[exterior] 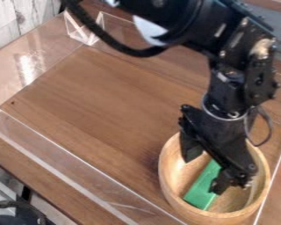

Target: Remove the green block from the brown bowl and put it on the table

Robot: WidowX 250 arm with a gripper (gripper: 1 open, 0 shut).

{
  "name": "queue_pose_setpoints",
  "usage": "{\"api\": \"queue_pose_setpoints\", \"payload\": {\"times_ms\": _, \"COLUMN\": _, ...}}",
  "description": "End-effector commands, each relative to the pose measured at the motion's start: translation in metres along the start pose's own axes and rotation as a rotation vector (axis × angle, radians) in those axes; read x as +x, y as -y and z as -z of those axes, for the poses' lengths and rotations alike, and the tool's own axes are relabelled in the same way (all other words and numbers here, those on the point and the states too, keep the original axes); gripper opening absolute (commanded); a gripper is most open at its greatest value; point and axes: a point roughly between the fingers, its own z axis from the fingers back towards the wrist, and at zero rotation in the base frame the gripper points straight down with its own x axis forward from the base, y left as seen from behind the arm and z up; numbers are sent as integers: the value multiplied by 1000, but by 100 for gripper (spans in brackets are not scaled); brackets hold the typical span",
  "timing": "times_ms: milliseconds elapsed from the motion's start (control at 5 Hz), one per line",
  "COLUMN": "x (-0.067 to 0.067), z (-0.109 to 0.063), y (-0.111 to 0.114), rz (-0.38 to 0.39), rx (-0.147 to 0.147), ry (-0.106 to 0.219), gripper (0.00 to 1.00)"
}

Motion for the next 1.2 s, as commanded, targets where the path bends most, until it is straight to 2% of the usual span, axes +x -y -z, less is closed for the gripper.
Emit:
{"api": "queue_pose_setpoints", "payload": {"times_ms": 0, "x": 16, "z": -1, "y": 5, "rz": 48, "rx": -9, "ry": 46, "gripper": 100}}
{"api": "queue_pose_setpoints", "payload": {"times_ms": 600, "x": 2, "z": 19, "y": -2, "rz": 66, "rx": -48, "ry": 68, "gripper": 100}}
{"api": "queue_pose_setpoints", "payload": {"times_ms": 800, "x": -3, "z": 20, "y": -1, "rz": 44, "rx": -53, "ry": 72, "gripper": 0}}
{"api": "queue_pose_setpoints", "payload": {"times_ms": 1000, "x": -8, "z": 2, "y": -2, "rz": 20, "rx": -37, "ry": 60, "gripper": 0}}
